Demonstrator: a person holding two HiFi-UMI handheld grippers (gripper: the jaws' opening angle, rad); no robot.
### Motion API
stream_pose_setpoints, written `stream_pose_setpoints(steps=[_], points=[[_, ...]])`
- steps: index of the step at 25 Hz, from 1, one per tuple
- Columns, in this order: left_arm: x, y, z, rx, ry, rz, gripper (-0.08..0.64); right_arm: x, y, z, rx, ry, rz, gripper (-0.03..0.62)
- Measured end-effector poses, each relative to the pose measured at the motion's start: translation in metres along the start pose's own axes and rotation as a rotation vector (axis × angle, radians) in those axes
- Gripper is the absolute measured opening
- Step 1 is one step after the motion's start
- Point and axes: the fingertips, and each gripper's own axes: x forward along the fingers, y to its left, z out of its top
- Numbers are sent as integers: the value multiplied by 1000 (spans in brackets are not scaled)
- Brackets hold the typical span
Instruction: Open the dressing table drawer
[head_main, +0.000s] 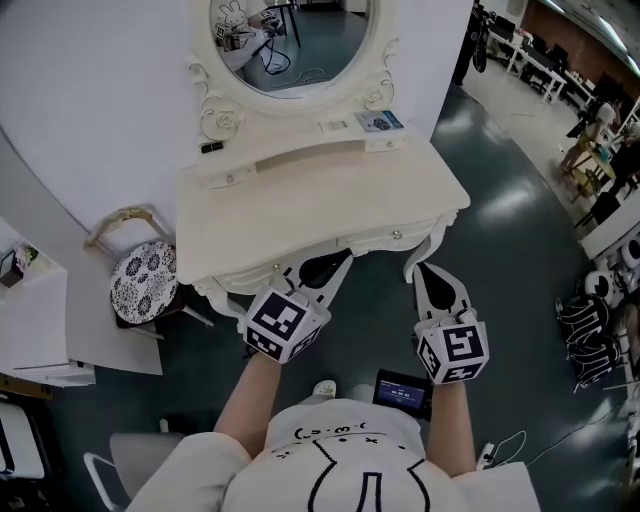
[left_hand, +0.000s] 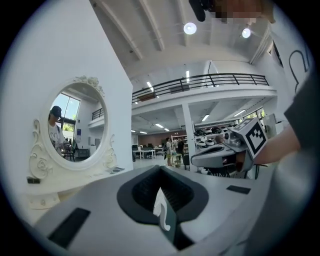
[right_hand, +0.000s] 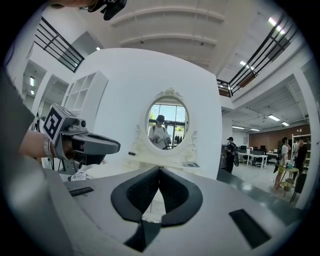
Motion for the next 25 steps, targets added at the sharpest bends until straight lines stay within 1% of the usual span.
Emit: stream_pose_setpoints(steps=[1,3,5,8,11,16,20,22,25], points=[[1,5,1,-14,-21,8,12,4,-1,0,4,-1,-2,-3],[7,13,1,-75,-46,4,12,11,-6,0,6,1,-15,-3],[16,20,-2,-106,-39,-5,12,18,-14,-1,7,5,-33,-2],[32,30,-9,-90,-15,6,12,31,-28,-5,40,-1,-44,0],[49,42,-9,-77,-23,16,12,49,-41,-7,47,-8,-40,0],[91,67,-14,-84,-26,43,14,85,-67,-11,20,-4,-6,0],[130,89,-17,-62,4,59,12,120,-99,-13,29,-5,16,6],[148,100,-17,-54,13,55,12,138,-115,-14,37,-5,31,9],[175,121,-15,-66,13,55,12,171,-137,-17,44,5,57,11]])
